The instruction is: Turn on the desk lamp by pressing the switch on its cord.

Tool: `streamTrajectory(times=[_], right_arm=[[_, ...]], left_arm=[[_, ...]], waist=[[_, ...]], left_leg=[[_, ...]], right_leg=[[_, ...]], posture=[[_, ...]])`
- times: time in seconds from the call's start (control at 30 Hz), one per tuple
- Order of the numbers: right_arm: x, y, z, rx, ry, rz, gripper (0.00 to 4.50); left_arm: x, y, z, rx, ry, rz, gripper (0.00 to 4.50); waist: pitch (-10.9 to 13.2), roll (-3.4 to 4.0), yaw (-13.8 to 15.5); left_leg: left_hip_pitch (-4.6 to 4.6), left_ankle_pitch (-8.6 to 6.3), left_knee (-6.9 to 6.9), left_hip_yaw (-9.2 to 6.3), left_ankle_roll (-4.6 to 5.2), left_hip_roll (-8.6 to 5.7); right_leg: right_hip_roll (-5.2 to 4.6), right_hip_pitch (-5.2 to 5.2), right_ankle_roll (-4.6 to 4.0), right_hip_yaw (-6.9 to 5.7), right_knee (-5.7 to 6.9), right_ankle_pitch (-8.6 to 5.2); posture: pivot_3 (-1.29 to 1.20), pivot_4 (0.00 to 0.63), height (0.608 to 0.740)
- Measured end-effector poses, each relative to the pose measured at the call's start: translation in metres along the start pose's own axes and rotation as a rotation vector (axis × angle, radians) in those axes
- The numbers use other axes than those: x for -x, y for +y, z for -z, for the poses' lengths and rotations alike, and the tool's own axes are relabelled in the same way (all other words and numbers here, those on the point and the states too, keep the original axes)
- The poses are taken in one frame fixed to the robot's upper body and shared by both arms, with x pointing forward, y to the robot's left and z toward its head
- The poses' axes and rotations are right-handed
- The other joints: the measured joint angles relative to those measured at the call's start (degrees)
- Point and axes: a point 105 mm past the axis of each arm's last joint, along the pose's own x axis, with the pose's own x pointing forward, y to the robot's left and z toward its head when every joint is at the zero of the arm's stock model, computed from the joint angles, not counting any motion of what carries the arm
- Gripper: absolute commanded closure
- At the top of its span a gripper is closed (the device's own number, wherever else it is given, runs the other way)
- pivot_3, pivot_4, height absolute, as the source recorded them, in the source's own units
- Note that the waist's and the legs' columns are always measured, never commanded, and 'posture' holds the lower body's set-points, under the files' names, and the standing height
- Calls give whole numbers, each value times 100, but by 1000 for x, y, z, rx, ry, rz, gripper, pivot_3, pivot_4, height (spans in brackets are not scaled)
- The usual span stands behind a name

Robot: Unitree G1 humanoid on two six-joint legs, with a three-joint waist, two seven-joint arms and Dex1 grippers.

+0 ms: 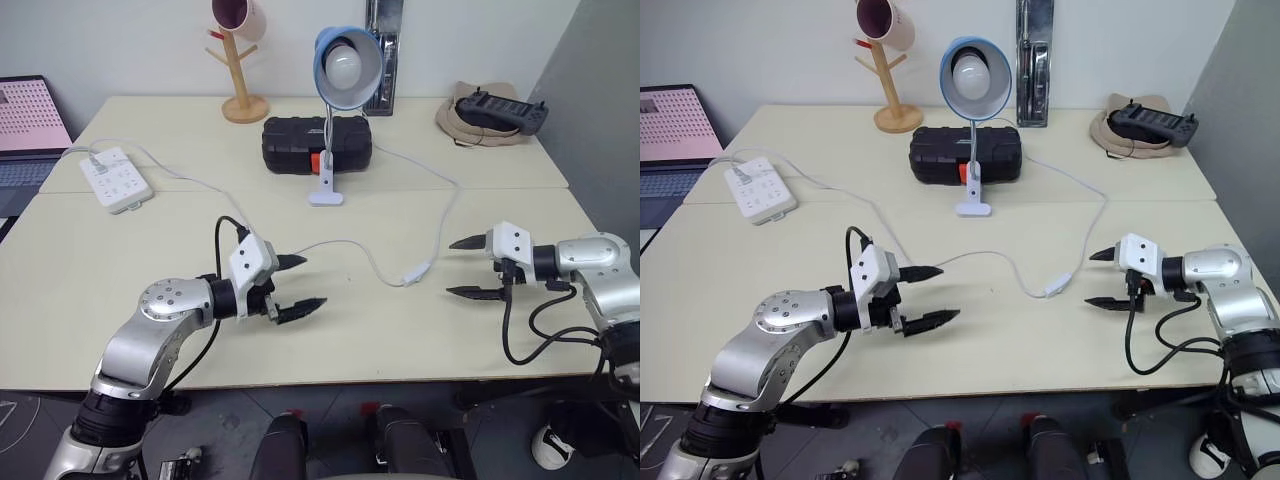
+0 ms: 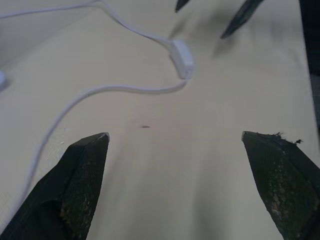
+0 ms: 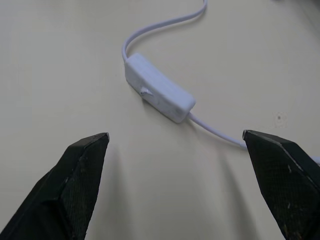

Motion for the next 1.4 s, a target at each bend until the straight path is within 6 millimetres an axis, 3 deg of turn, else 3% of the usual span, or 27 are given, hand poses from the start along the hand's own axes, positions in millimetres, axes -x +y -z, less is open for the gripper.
streamTrajectory(times=[0.17, 0.57, 0.7, 1.17, 1.4], right_arm=[[-18, -9, -2, 76, 13, -62, 0], [-35, -12, -2, 128, 20, -117, 0], [-39, -11, 1, 122, 32, -134, 638], [-41, -4, 2, 147, 31, -188, 4135], [-44, 3, 1, 93, -13, -187, 4136]], left_arm=[[3, -19, -8, -18, -2, 130, 52], [-2, -13, -7, -4, -7, 127, 52], [-3, -12, -9, -5, -14, 122, 0], [-7, -9, -11, 1, -27, 109, 0], [-10, -6, -9, 17, -25, 109, 0]], waist=[[3, 6, -9], [5, 8, 6], [6, 9, 6], [6, 9, 6], [6, 9, 6]], left_leg=[[-1, 0, -5, 2, 0, 3], [-3, 0, -1, -5, 0, 2], [-3, 0, -1, -5, 0, 2], [-1, 0, 0, -5, -1, 2], [-1, 0, 1, -6, -1, 2]], right_leg=[[1, -3, -9, 0, -1, 0], [2, -2, -31, -3, 2, 14], [2, -2, -32, -2, 2, 14], [2, -2, -32, -2, 7, 15], [2, -2, -32, -2, 8, 15]], posture=[[0, 150, 740], [0, 150, 740], [0, 150, 740], [0, 150, 740], [0, 150, 740]])
